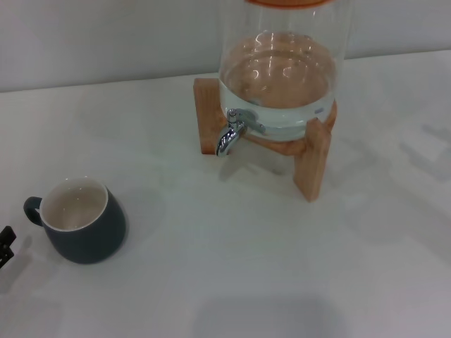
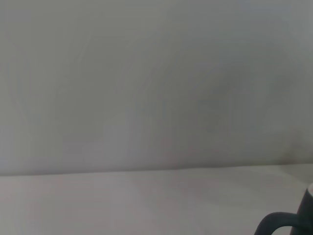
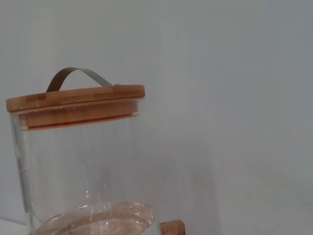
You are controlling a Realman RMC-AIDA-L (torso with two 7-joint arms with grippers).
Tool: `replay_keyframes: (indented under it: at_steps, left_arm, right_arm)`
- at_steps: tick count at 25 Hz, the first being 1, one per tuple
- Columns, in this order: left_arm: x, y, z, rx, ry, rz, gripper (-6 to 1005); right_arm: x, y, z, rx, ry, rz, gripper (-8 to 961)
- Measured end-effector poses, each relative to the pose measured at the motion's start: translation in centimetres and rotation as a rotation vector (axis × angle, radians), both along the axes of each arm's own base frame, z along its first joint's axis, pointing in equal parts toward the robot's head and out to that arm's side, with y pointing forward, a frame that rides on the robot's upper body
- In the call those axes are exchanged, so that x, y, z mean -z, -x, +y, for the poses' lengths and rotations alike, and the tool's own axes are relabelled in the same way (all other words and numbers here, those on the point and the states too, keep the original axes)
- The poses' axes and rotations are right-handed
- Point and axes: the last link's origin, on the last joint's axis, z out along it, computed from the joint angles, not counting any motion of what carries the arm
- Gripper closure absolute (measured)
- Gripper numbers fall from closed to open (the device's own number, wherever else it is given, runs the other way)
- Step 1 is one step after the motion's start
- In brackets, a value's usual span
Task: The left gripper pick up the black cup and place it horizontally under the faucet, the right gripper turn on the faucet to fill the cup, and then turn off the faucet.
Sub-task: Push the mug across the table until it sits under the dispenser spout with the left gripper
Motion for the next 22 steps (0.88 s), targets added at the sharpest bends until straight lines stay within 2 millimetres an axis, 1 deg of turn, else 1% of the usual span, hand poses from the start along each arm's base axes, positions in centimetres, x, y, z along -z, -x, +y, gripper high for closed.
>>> replay_keyframes:
  at_steps: [7, 13, 22]
  left_arm:
    - [0.2, -0.5, 1.2, 0.012, 0.008, 0.010, 126]
    - [0.7, -0.9, 2.4, 0.014, 0.035, 0.028, 126]
    - [1.3, -1.5, 3.3, 0.032, 0.064, 0.045, 127]
  right_arm:
    - [0.0, 0.0, 0.1, 0.001, -0.001, 0.001, 231]
    - [0.1, -0.1, 0.1, 0.003, -0.001, 0.001, 231]
    - [-0.1, -0.1, 0.1, 0.006, -0.008, 0.001, 232]
